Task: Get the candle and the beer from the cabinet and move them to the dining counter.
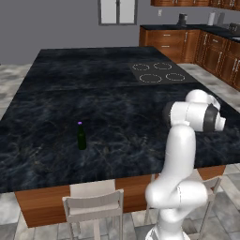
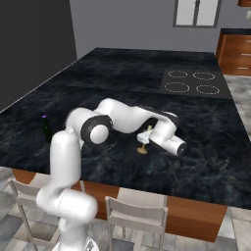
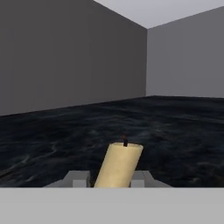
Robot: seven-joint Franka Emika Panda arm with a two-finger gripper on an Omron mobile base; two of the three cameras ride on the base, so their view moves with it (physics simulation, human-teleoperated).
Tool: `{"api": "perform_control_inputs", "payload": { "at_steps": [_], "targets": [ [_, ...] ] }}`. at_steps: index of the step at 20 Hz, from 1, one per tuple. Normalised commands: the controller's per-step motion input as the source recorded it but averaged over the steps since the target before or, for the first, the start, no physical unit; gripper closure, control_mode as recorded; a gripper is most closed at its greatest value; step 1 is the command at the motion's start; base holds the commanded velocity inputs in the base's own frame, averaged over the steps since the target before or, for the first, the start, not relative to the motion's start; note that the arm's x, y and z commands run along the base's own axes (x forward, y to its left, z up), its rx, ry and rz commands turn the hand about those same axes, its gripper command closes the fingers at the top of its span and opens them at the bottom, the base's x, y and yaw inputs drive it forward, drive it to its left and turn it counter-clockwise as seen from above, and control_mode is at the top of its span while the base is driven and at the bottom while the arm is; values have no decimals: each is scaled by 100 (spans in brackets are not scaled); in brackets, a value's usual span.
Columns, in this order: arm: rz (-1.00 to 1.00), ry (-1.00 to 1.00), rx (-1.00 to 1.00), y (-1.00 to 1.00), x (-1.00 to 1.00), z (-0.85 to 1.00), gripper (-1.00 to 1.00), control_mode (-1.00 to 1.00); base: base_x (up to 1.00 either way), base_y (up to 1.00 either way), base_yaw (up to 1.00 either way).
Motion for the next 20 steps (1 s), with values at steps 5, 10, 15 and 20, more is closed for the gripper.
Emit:
{"api": "perform_control_inputs", "payload": {
  "at_steps": [5, 10, 15, 20],
  "targets": [
    [0, -4, 0, 1, -11, 0, 100, -100, 0, 0, 0],
    [0, -9, -1, 11, -22, 0, 100, -100, 0, 0, 0],
    [0, -11, -3, 17, -25, 0, 100, -100, 0, 0, 0],
    [0, -1, 0, 18, -8, 0, 100, -100, 0, 0, 0]
  ]
}}
